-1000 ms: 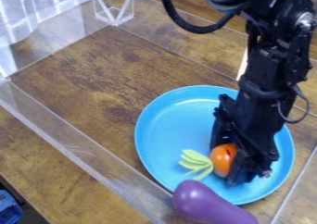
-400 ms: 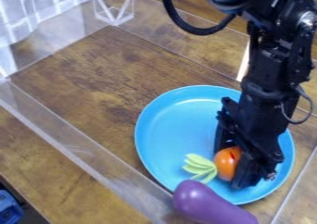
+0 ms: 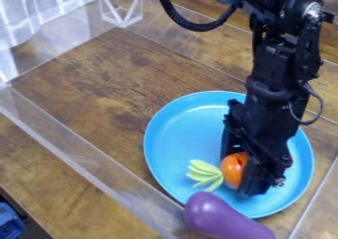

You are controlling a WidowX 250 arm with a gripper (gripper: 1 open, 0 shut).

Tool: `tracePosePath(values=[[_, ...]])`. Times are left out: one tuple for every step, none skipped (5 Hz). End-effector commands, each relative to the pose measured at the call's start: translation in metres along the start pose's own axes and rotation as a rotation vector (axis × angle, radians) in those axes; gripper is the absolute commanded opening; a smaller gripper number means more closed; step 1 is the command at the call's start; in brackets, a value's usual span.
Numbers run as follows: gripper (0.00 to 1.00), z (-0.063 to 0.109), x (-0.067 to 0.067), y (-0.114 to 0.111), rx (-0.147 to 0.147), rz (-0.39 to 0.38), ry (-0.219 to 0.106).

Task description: Remove the carrot from the blue tray and put it on the table

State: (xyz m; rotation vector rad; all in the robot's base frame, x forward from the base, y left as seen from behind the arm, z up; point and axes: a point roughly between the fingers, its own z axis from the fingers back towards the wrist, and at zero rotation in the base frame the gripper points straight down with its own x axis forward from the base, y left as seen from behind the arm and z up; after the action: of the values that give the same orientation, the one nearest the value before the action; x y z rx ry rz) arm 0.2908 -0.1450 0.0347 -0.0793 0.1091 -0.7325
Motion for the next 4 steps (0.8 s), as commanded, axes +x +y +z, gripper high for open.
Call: tracePosePath(values=[[0.0, 0.0219, 0.0119, -0.0061, 0.018, -0.067, -0.087], [0.0, 0.031, 0.0102, -0.0066, 0.022, -0.031, -0.084], [0.0, 0.0297, 0.0076, -0.005, 0.029, -0.019, -0.079], [0.0, 0.0289, 0.0044, -0.003, 0.036, -0.006, -0.071]])
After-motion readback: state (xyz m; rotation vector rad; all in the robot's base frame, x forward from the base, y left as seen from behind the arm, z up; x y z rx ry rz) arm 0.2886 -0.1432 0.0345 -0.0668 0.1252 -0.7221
